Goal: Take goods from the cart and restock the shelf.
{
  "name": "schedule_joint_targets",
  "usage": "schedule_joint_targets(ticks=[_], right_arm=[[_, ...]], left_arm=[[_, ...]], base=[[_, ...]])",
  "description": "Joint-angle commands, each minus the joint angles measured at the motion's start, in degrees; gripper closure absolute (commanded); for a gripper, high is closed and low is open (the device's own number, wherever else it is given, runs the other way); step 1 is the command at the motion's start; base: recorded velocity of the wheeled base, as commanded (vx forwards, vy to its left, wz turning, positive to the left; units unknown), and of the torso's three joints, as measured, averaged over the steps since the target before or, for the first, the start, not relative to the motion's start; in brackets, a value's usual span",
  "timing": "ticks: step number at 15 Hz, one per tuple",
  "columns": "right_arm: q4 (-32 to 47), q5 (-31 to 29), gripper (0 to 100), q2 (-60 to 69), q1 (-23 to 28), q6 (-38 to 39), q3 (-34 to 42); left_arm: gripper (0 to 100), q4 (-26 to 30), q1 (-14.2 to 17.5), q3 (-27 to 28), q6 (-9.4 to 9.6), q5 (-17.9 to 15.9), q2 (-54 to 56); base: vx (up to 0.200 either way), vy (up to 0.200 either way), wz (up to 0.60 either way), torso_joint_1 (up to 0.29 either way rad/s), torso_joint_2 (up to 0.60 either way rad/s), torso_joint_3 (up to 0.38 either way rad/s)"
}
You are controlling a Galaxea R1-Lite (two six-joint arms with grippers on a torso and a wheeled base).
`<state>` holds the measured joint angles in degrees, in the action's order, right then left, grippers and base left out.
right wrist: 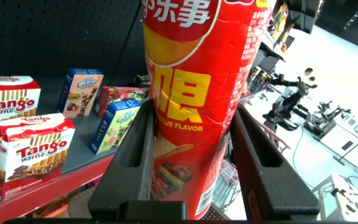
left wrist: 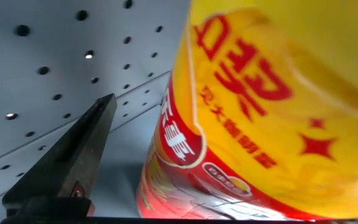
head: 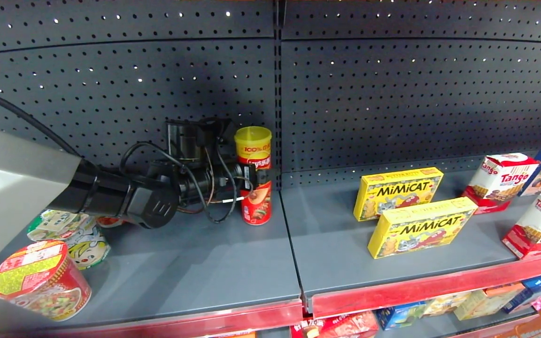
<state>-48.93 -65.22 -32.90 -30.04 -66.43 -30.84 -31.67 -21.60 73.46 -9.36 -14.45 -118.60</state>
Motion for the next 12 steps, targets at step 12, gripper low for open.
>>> schedule_joint_targets(ticks=[12], right_arm=[[-0.02,0.00,100,0.56,-0.02,-0.02,-0.27]], left_arm=[[0,-0.15,-0.20,-0.77,0.84,-0.06,0.21]], base=[[0.000,0.000,0.00,0.000,0.00,0.000]])
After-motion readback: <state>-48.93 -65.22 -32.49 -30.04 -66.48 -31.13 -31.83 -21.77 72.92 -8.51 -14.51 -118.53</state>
